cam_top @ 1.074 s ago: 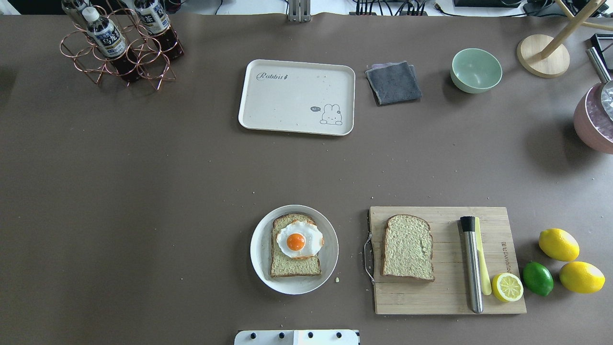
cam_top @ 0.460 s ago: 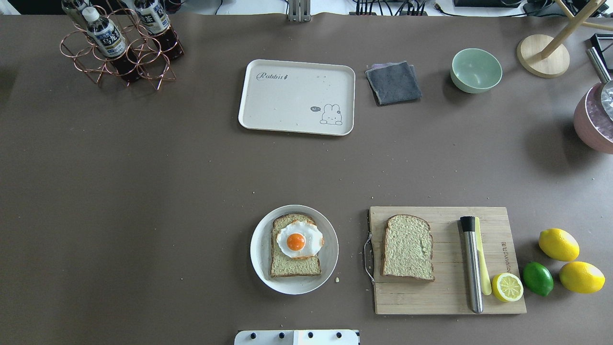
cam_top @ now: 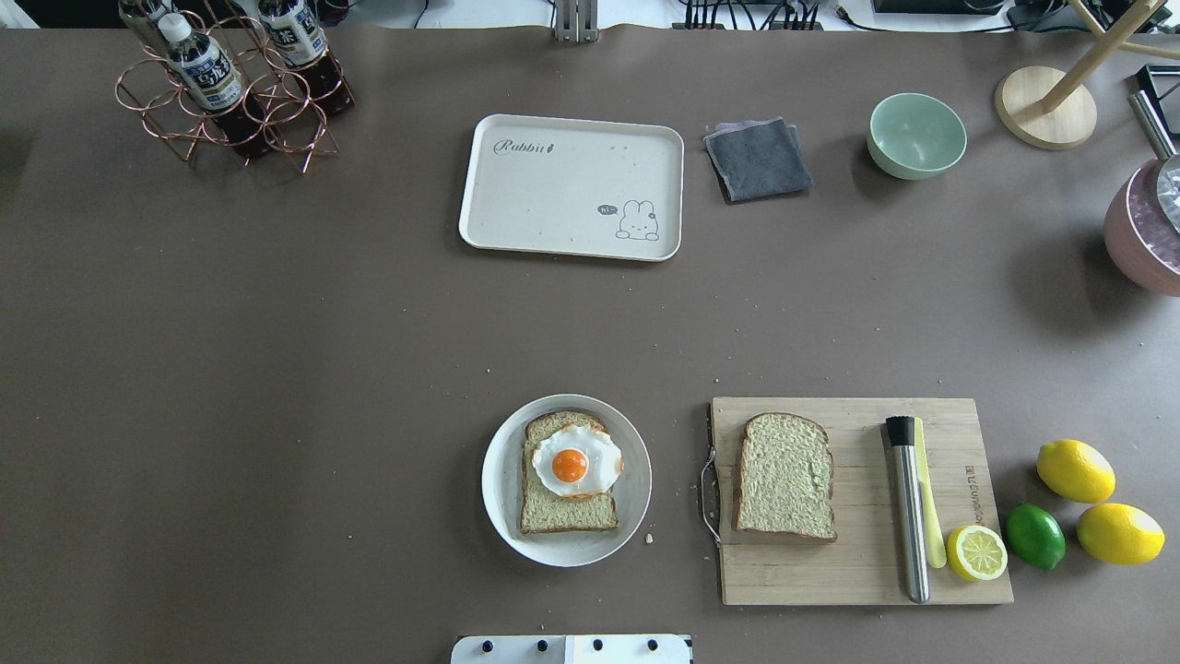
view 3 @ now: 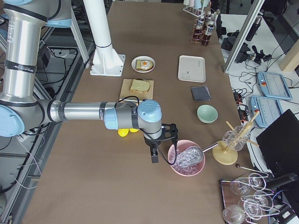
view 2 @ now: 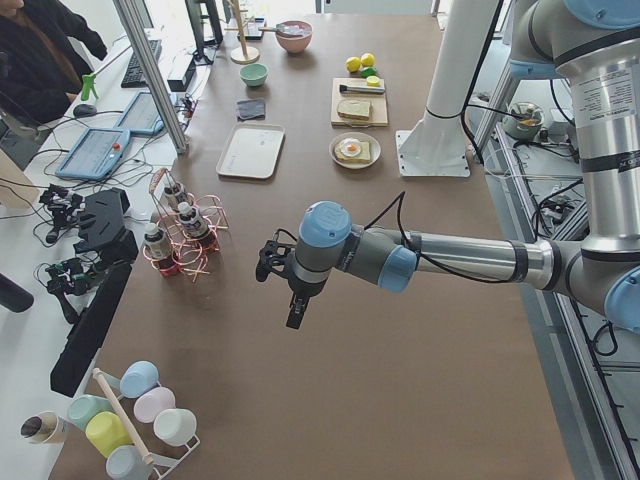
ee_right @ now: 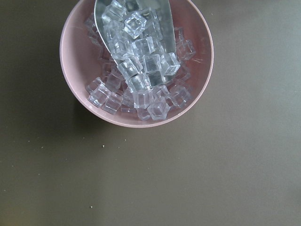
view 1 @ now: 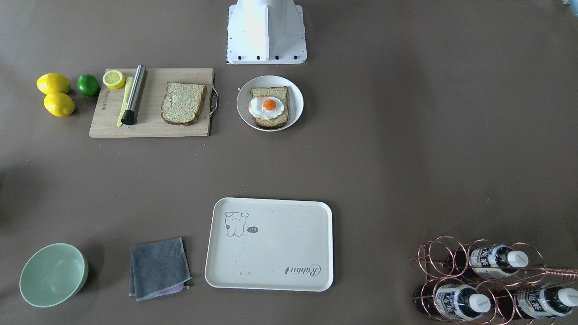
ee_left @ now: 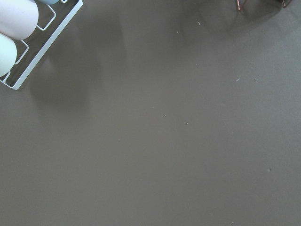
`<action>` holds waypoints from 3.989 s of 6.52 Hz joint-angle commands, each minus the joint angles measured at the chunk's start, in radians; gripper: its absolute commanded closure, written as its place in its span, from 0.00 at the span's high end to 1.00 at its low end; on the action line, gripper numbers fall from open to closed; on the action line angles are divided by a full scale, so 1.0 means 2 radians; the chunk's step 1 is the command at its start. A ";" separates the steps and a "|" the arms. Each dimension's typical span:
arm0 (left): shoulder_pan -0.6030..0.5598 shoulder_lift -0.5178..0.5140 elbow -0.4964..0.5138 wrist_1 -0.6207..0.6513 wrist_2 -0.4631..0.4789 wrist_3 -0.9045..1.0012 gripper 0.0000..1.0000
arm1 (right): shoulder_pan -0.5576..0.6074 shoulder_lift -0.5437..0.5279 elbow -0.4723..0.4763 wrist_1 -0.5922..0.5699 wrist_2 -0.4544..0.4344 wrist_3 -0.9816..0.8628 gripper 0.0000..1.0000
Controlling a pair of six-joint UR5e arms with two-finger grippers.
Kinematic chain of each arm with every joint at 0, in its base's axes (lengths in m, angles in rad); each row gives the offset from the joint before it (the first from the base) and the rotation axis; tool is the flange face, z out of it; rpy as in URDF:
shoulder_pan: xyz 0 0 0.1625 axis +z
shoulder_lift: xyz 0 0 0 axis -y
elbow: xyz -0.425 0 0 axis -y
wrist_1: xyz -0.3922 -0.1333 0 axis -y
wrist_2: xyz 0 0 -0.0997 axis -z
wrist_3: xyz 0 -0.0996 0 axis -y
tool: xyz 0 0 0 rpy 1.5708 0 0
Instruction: Make sandwich and place on tray
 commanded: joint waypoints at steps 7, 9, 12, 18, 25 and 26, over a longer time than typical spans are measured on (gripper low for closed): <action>0.000 0.000 -0.001 0.000 -0.004 0.002 0.98 | 0.000 0.002 0.002 0.001 0.020 -0.002 1.00; 0.000 0.001 -0.001 -0.001 -0.005 0.004 0.98 | 0.000 0.004 0.001 0.001 0.020 -0.002 1.00; 0.000 0.006 0.001 -0.015 -0.004 0.004 0.98 | -0.003 0.004 0.001 0.001 0.020 -0.002 1.00; 0.001 -0.003 -0.006 -0.022 -0.018 -0.004 0.98 | -0.036 0.004 0.010 0.058 0.054 0.022 1.00; 0.194 -0.021 -0.020 -0.206 0.065 -0.386 0.98 | -0.257 0.002 0.080 0.260 0.013 0.443 1.00; 0.209 -0.020 -0.025 -0.216 0.086 -0.391 0.98 | -0.301 0.003 0.101 0.264 -0.013 0.502 1.00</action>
